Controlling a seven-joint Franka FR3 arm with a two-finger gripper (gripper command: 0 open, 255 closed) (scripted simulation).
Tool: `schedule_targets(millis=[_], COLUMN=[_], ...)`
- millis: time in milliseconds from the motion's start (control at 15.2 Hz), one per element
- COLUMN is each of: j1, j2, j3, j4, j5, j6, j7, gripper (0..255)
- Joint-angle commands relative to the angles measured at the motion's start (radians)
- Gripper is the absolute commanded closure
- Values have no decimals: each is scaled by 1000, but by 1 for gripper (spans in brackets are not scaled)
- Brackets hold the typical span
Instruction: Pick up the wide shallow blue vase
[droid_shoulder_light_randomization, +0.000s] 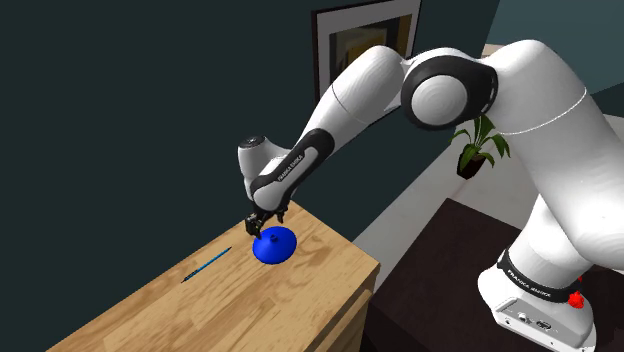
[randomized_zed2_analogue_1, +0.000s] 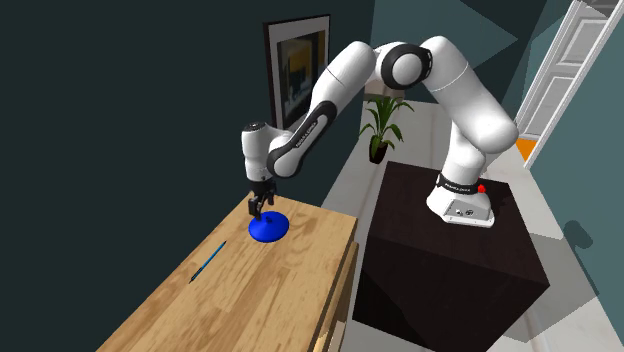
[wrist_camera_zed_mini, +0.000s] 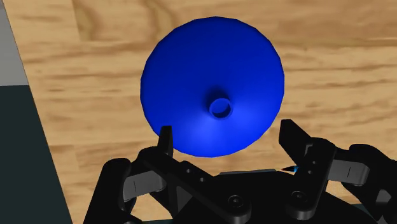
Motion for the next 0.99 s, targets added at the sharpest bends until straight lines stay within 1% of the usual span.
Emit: schedule_targets(millis=[0, 264, 330, 924], j1=[2, 5, 5, 5], j2=[23, 51, 51, 51], j3=[-2, -5, -5, -5], j4=[11, 22, 24, 22], j5=[-2, -5, -4, -5], j6=[13, 30, 28, 30], j7=[1, 2, 2, 2], gripper=[0, 0, 255, 255])
